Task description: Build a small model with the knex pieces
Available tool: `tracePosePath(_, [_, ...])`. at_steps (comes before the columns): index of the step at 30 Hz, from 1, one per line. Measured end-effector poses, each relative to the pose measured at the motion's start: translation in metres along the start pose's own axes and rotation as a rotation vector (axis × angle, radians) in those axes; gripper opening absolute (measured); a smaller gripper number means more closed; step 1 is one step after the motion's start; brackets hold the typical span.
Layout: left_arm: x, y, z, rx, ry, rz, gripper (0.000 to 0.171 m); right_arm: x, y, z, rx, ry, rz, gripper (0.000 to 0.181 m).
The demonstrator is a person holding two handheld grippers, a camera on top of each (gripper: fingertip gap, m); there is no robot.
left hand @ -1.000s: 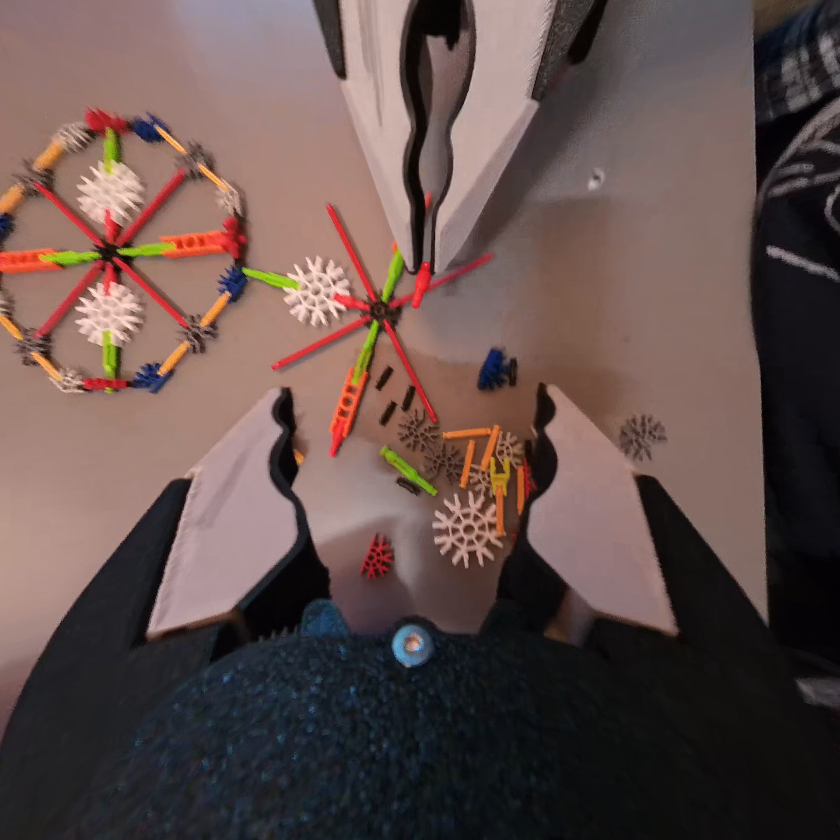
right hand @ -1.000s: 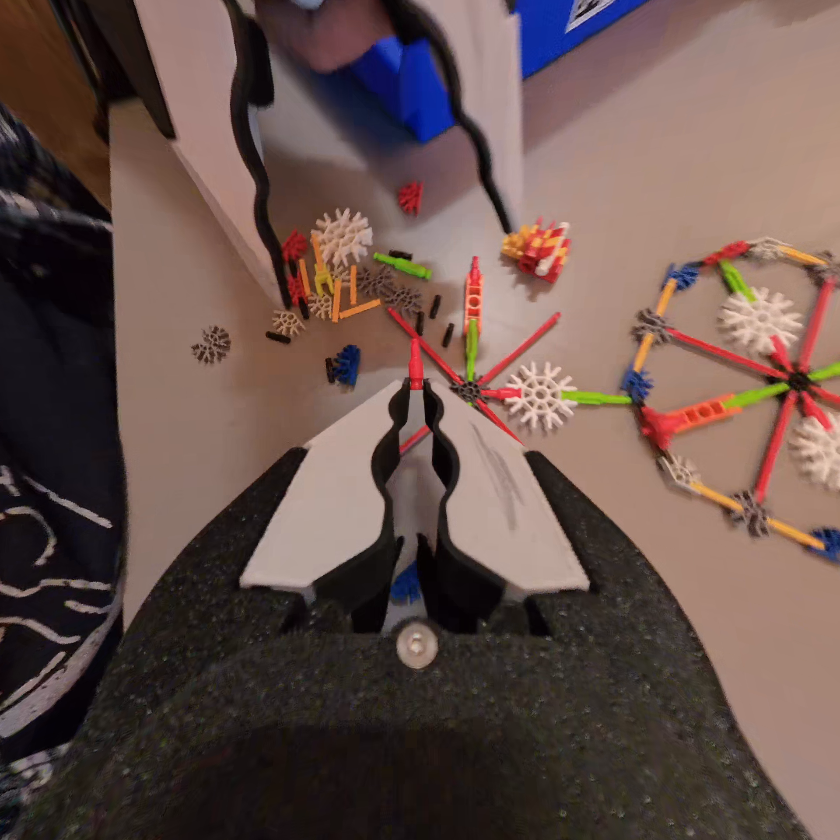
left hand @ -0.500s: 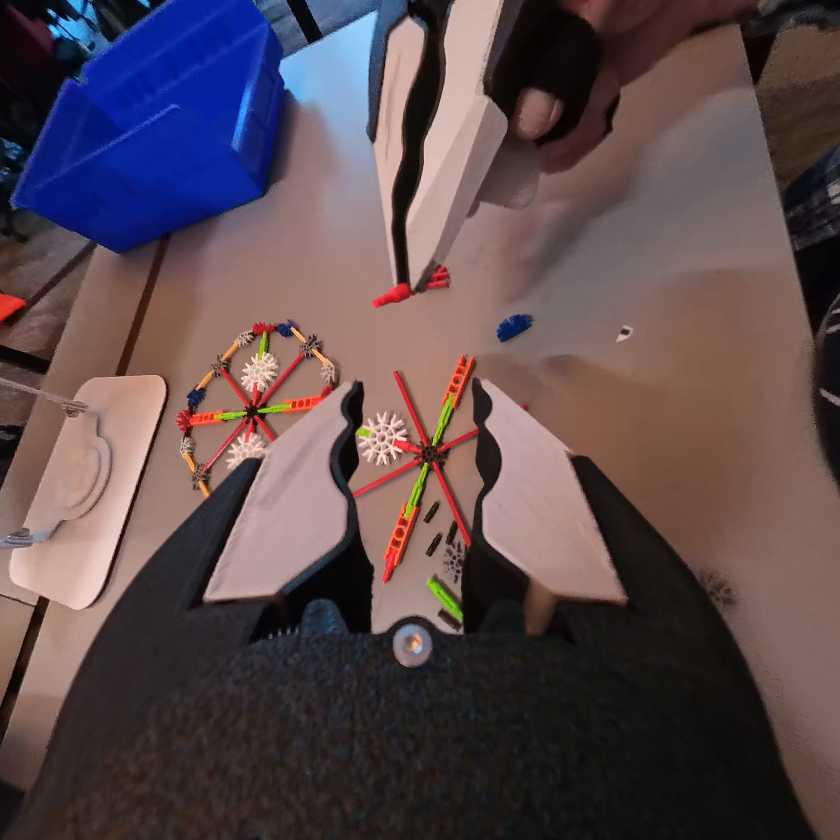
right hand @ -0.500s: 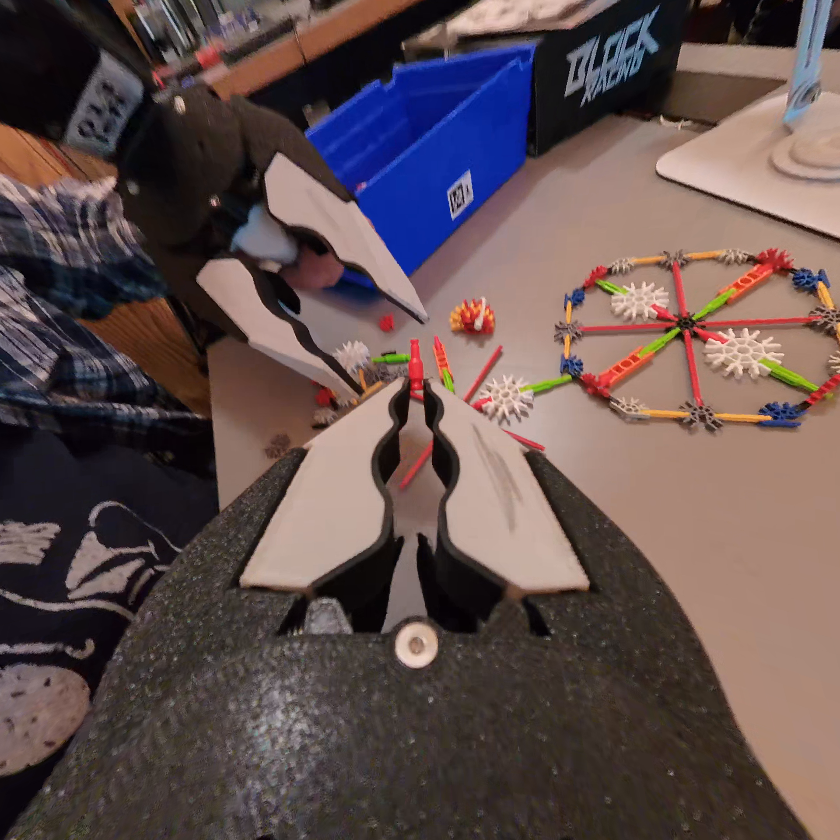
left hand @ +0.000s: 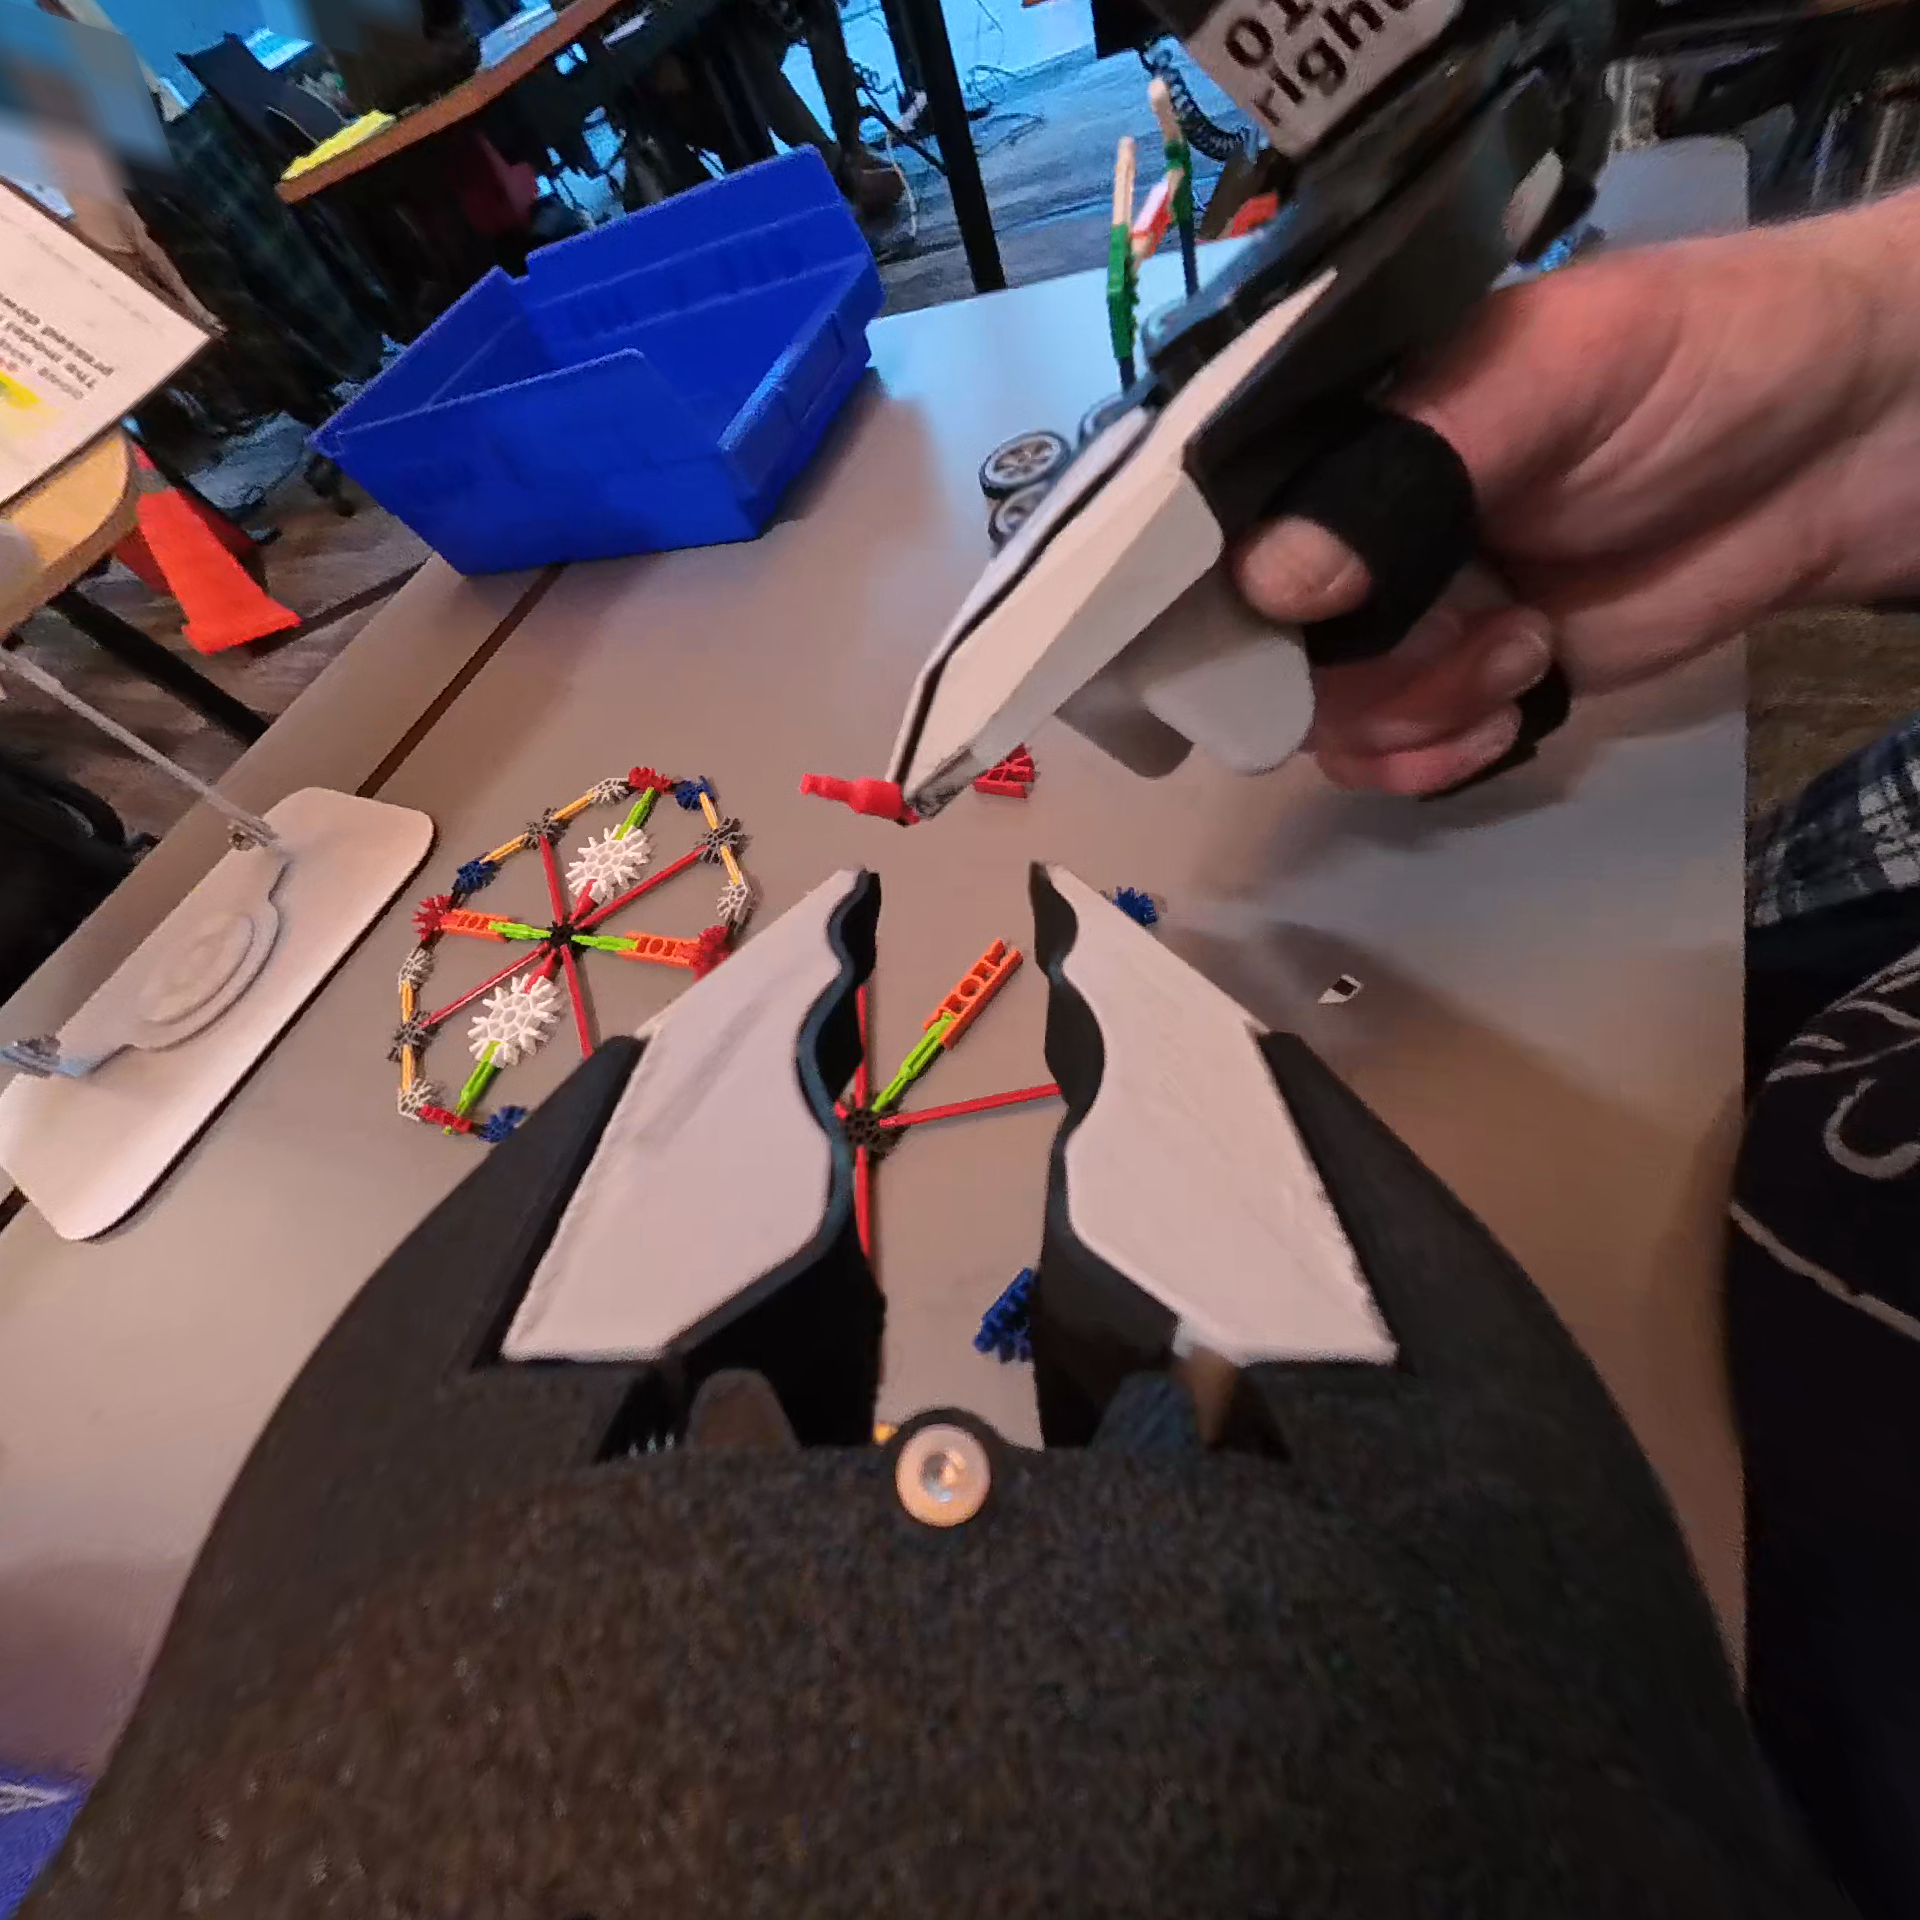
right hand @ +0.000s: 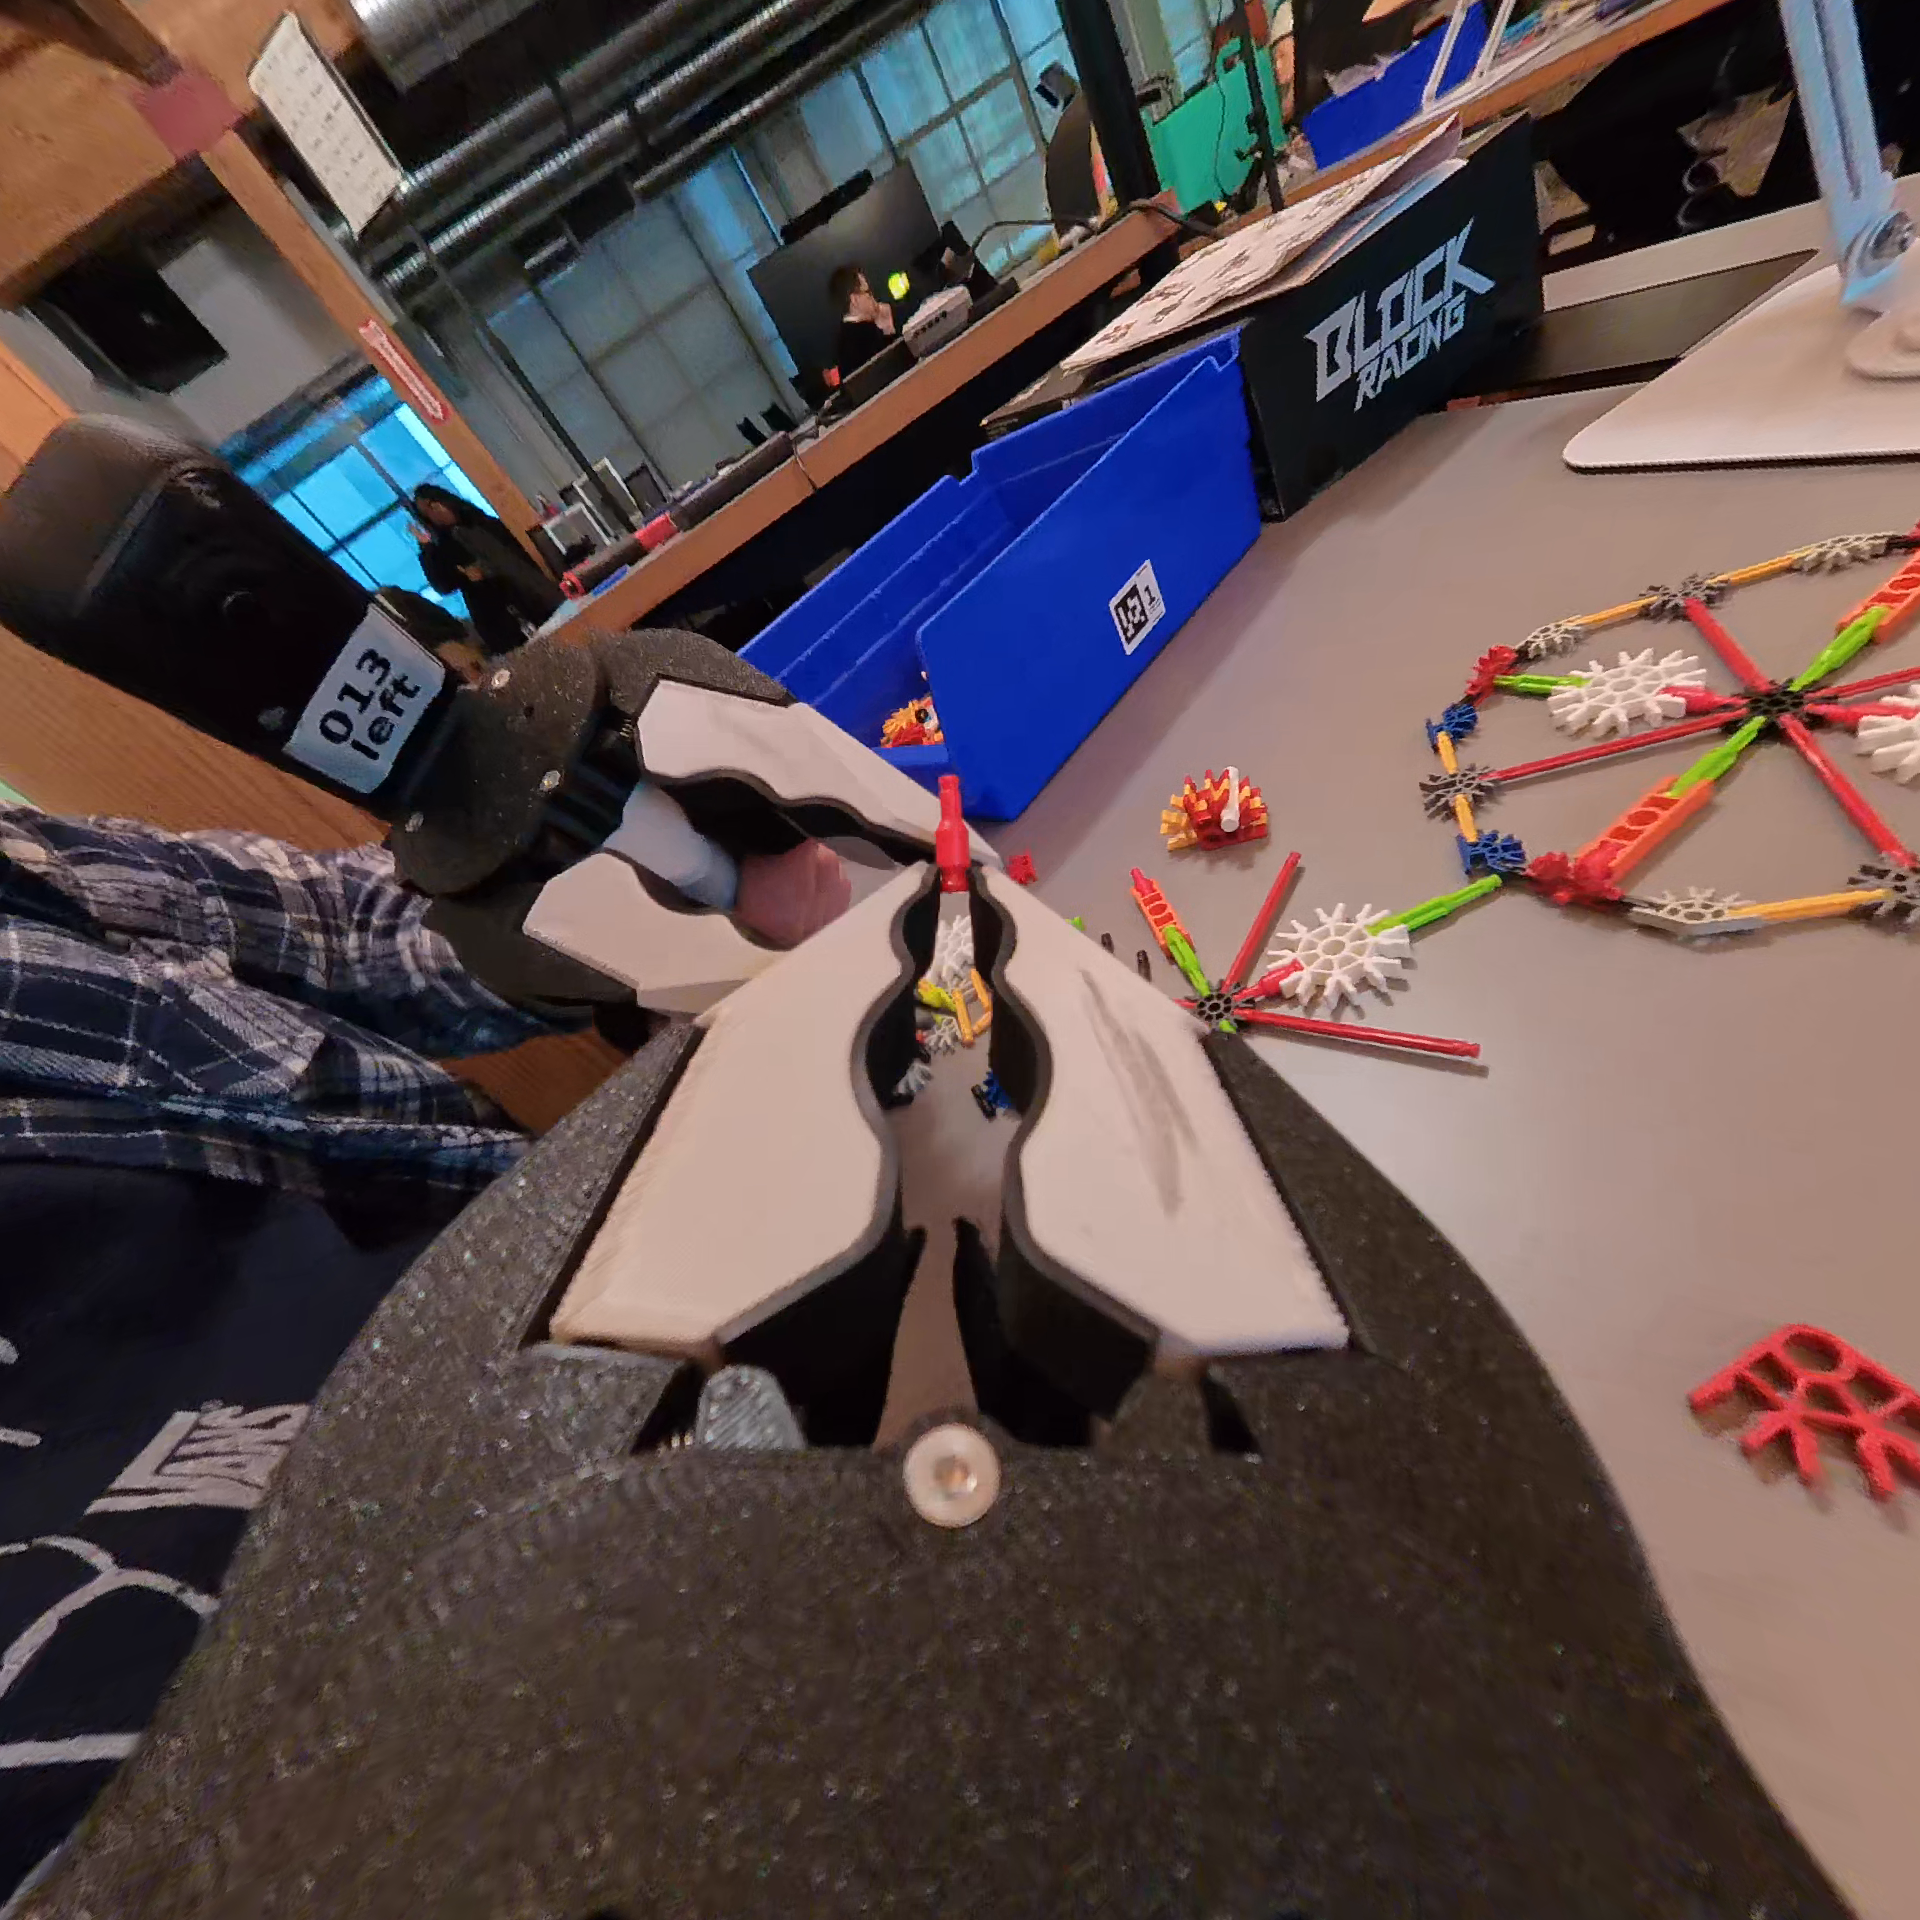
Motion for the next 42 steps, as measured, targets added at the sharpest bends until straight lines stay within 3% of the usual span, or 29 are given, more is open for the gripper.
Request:
tracePosePath(3, [-0.003,0.001,0.003,0.055,-0.085,0.008,0.027,0.002,0.001,-0.003,0.021,0.019,-0.009,0.004])
tracePosePath(9, [-0.009,0.005,0.000,0.079,-0.104,0.096,0.025,0.005,0.001,-0.005,0.052,0.041,-0.037,0.004])
tracePosePath(22, [0.012,0.025,-0.002,0.017,0.130,0.139,0.032,0.006,0.009,-0.023,-0.065,0.010,-0.057,0.000])
tracePosePath(42, [0.013,0.034,-0.009,0.000,0.248,0.093,0.021,0.014,0.006,-0.031,-0.136,0.006,-0.058,0.001])
Point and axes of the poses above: each gripper's, where its closed fingertips meet, y out along the fingers, z out of its top, x = y × z across the jaws, the point moved 4 cm from there along -y, back along the fingers, and after that the axes turned 8 degrees about -x, right-handed, at the moved point
